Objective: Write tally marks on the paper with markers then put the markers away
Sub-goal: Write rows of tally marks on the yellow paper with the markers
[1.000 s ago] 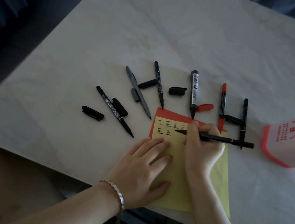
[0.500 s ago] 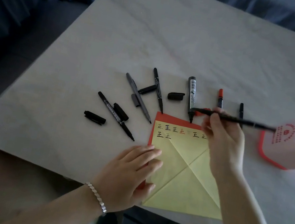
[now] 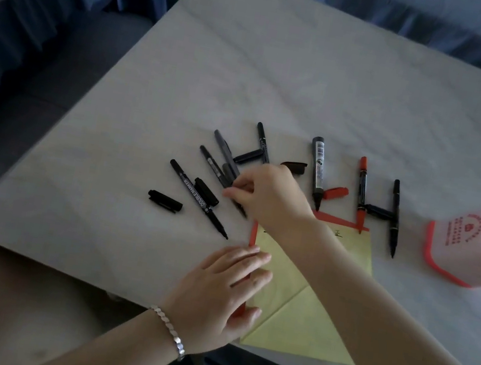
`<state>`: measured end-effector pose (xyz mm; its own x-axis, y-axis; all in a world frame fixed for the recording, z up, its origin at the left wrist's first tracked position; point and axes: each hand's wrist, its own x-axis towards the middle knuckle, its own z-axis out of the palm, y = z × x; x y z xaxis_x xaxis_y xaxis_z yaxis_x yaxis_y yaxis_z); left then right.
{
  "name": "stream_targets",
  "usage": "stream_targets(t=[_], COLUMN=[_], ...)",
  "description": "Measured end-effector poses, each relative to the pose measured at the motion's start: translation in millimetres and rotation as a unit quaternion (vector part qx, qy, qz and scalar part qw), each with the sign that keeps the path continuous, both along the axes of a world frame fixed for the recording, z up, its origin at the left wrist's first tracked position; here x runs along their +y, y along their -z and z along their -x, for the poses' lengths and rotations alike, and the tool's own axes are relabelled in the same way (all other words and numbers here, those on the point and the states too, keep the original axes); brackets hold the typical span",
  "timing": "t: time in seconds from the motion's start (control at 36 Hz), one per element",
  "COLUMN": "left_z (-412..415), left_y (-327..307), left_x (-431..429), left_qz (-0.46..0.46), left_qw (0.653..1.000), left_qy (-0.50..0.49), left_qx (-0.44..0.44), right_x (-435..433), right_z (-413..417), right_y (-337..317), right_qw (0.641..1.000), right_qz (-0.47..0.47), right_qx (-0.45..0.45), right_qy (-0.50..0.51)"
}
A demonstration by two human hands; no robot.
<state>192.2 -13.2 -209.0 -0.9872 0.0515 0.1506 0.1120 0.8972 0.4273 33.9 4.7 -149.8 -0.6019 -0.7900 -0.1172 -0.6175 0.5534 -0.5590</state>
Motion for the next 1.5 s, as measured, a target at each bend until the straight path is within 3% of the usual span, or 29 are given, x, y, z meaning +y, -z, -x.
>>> stream_targets(t=[0.25,0.44,0.86,1.03,1.25,1.39,1.5], left_z=[0,0,0,0,0,1,6], left_y=[0,-1,0,-1,-3,-10,-16], left_x=[-1,-1,0,-1,0,2,7], left_qz=[0.009,0.013,0.008,0.025,0.039,0.068,0.100], left_qw=[1.000,1.000,1.000,0.999,0.999,0.997,0.994], left_qy=[0.002,0.002,0.000,-0.001,-0.005,0.003,-0.007], left_qx=[-0.008,-0.012,-0.011,-0.021,-0.004,-0.021,-0.039], right_x=[16,7,-3,35,115,138,141], right_z=[11,14,7,3,-6,-11,-12], right_y=[10,11,-4,-13,-11,-4,1], right_qw=[0.993,0.995,0.988,0.976,0.896,0.856,0.860], right_qz=[0.069,0.024,-0.102,0.019,0.176,0.275,0.310], right_qx=[0.004,-0.044,-0.051,-0.128,-0.291,-0.290,-0.231], right_qy=[0.093,0.088,0.108,0.173,0.286,0.329,0.334])
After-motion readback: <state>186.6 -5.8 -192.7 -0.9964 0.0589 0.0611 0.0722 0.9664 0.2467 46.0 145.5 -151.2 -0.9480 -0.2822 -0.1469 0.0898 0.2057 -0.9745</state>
